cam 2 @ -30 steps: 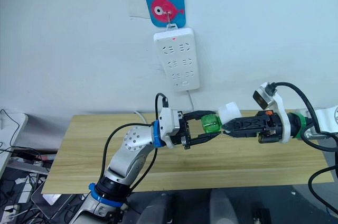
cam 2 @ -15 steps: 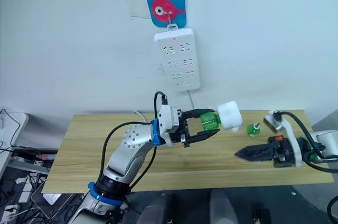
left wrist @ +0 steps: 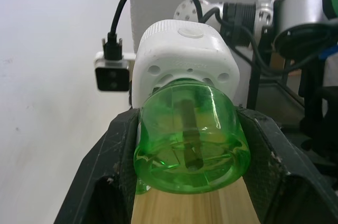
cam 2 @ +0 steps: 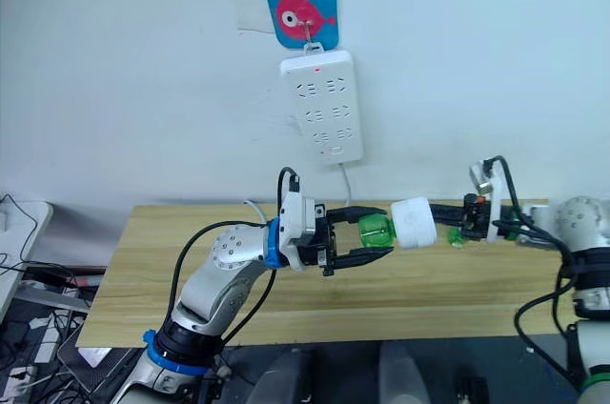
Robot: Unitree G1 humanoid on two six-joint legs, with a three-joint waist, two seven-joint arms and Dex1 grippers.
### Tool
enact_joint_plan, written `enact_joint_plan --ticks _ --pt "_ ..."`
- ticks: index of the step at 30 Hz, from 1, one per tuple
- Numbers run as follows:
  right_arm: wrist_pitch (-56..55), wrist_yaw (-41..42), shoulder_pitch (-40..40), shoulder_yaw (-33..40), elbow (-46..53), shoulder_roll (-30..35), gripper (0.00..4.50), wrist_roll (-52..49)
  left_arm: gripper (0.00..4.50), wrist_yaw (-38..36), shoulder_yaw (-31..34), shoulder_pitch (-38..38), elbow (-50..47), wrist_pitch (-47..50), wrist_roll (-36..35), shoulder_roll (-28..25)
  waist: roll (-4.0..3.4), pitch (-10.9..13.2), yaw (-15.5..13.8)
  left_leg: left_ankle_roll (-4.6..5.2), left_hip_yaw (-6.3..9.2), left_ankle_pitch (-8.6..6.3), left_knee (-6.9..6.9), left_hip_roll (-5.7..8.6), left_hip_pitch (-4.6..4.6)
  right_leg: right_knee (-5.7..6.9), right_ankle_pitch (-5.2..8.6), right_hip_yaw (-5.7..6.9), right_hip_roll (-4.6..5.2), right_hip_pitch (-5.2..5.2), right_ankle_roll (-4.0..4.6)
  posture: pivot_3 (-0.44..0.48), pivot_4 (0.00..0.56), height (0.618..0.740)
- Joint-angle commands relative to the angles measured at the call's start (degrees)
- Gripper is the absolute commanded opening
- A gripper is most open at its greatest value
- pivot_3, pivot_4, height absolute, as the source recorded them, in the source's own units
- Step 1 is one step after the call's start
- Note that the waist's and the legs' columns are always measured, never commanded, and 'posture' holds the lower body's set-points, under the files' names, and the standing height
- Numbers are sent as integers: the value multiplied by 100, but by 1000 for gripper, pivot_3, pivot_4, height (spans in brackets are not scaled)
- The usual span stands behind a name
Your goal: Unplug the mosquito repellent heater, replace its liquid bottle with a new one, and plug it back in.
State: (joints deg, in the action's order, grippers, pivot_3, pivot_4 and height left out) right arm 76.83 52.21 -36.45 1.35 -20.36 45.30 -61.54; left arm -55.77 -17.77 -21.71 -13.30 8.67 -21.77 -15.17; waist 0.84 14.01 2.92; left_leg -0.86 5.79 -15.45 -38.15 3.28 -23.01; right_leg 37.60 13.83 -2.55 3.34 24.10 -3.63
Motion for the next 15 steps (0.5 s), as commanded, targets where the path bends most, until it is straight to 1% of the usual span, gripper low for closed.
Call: enact_joint_plan --ticks 1,5,7,11,15 --pt "554 84 275 378 809 86 28 -344 2268 36 41 -21 -282 71 -158 27 0 0 -20 0 3 0 -1 0 -1 -1 0 2 1 0 0 -93 235 740" --pt "1306 2 750 774 1615 80 28 -890 2268 186 175 -47 -96 54 -126 75 0 0 -27 0 6 0 -1 -1 0 1 0 4 0 -1 0 -95 234 740" --pt "1520 -123 872 946 1865 70 28 -1173 2268 223 197 -62 -2 0 -84 81 0 0 -27 0 5 0 -3 -1 1 5 0 3 0 -2 0 -97 232 740" --pt "1567 -440 1010 1042 2099 249 28 -2010 2268 181 179 -54 118 -110 -27 72 0 0 6 0 2 0 -6 -1 6 14 -1 3 0 -3 0 -105 230 740" --pt "1567 -826 978 987 2155 533 28 -2845 2268 180 154 -57 200 -190 34 87 0 0 24 1 2 0 -6 -1 5 15 -1 2 -1 -3 0 -111 232 740"
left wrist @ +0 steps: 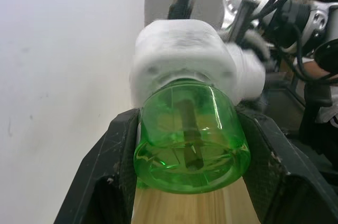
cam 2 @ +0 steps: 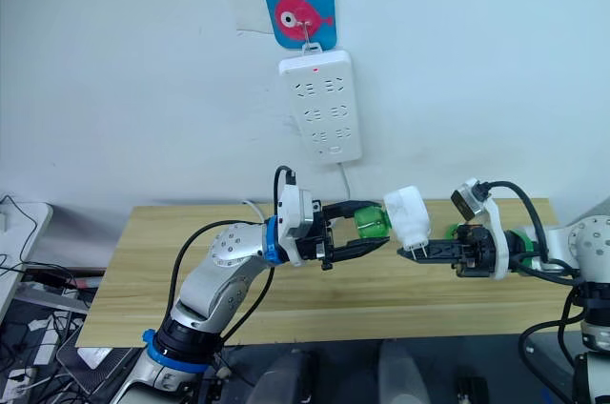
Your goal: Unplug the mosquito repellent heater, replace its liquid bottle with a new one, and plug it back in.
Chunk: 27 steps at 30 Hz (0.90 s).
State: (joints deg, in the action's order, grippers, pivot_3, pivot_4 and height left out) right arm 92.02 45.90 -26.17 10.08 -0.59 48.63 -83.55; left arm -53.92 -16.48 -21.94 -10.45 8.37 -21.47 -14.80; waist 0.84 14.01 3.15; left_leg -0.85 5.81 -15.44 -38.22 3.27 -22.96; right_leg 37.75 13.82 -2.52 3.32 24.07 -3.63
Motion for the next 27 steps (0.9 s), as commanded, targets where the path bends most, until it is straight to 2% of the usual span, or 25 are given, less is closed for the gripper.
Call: enact_joint_plan --ticks 1,9,13,19,27 --pt "48 -258 -64 89 214 302 28 -833 2268 -13 18 -36 -65 -180 24 45 0 0 1 0 1 0 0 0 -1 -1 0 1 0 0 0 -111 232 740" --pt "-343 -945 -786 -487 48 754 28 -2152 2268 -93 -36 -11 59 -315 128 41 1 0 34 0 -4 0 0 -3 1 -1 0 -1 -2 0 0 -126 234 740" --pt "-697 -1400 -1174 -804 -36 696 28 -2421 2268 -110 -45 -8 87 -345 154 54 1 1 29 0 -1 0 1 -3 -2 -5 0 0 -2 0 0 -131 237 740" --pt "-1345 -1952 -1811 -855 -391 2 28 -1140 2268 -160 -111 59 6 -360 153 15 2 1 30 0 -2 0 1 -4 -3 -6 0 -1 -2 1 0 -127 237 740" --pt "-1469 -1325 -2210 -912 -981 -365 28 532 2268 -220 -107 104 -175 -205 13 0 2 1 24 1 -1 0 5 -2 -6 -11 0 -1 0 6 0 -115 239 740"
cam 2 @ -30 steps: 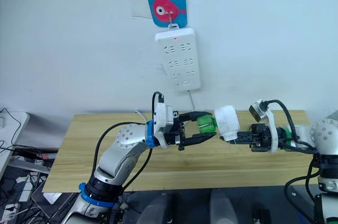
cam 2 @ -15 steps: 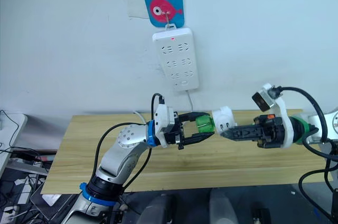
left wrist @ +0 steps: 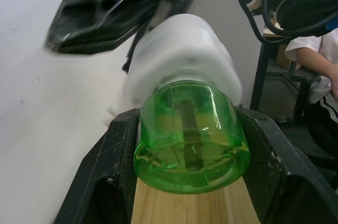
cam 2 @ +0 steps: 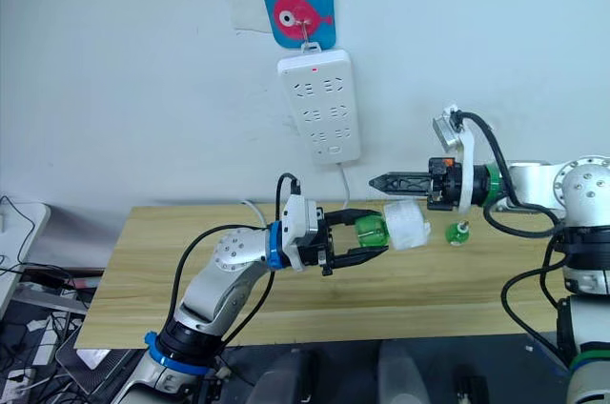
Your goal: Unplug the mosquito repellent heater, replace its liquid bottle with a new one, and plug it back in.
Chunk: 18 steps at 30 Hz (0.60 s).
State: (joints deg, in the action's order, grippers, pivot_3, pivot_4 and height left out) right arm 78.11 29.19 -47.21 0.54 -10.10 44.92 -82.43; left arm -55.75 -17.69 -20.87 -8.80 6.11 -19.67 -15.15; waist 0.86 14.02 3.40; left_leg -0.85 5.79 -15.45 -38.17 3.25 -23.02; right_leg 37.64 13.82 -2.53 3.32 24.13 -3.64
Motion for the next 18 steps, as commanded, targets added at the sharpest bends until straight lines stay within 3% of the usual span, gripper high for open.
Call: enact_joint_plan --ticks 1,8,18 --pt "-119 468 -72 5 -74 3 28 635 2268 -30 21 -2 -367 43 -188 36 0 0 -2 0 0 0 0 -1 0 0 0 0 0 0 0 -115 239 740" --pt "-202 1412 606 -152 -103 164 28 1742 2268 190 147 -41 -460 257 -332 147 0 0 -10 0 1 0 1 0 0 -1 0 1 0 0 0 -103 243 740" --pt "1197 1869 1436 572 1100 305 28 879 2268 303 226 -150 -164 209 -155 106 1 0 -7 0 1 0 -1 -1 4 6 0 1 -1 -3 0 -115 245 740"
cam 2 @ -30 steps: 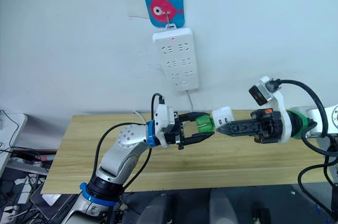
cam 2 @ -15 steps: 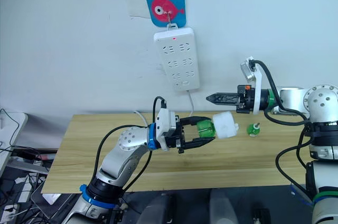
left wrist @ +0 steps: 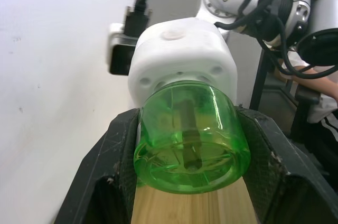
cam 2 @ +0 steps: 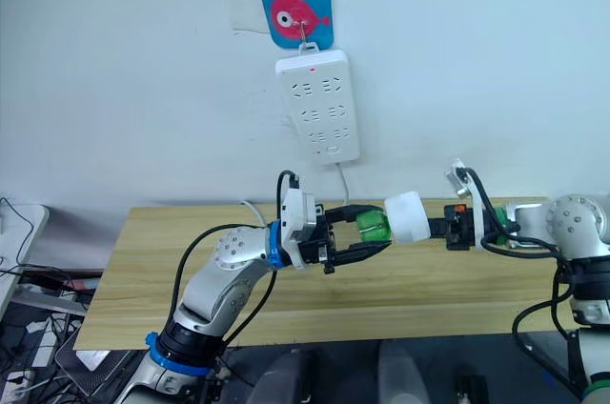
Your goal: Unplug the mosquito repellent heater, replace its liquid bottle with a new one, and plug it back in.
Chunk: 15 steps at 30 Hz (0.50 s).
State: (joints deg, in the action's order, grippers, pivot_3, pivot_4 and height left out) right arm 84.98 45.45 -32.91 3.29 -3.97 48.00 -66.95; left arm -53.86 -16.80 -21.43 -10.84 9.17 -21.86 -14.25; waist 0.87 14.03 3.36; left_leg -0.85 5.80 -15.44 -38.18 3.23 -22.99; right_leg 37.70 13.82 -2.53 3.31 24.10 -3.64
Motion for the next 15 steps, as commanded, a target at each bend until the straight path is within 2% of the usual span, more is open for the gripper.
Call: enact_joint_plan --ticks 1,7,11,15 --pt "639 258 36 360 555 0 28 -752 2268 110 133 -101 59 -111 68 15 0 0 -3 0 0 0 0 0 0 0 0 0 0 0 0 -117 244 740" --pt "751 106 331 487 860 109 28 -1252 2268 89 106 -147 156 -173 89 14 0 0 -1 0 0 0 1 1 -2 -5 0 0 0 0 0 -127 243 740" --pt "67 71 621 375 1114 176 28 -349 2268 65 104 -162 104 -180 54 17 0 0 -1 0 0 0 -1 1 0 -2 0 1 0 -1 0 -131 243 740" --pt "-581 457 695 267 668 544 28 451 2268 -47 155 -193 150 -495 185 -106 0 0 3 0 -6 0 -2 4 0 -2 0 -2 0 0 -1 -131 243 740"
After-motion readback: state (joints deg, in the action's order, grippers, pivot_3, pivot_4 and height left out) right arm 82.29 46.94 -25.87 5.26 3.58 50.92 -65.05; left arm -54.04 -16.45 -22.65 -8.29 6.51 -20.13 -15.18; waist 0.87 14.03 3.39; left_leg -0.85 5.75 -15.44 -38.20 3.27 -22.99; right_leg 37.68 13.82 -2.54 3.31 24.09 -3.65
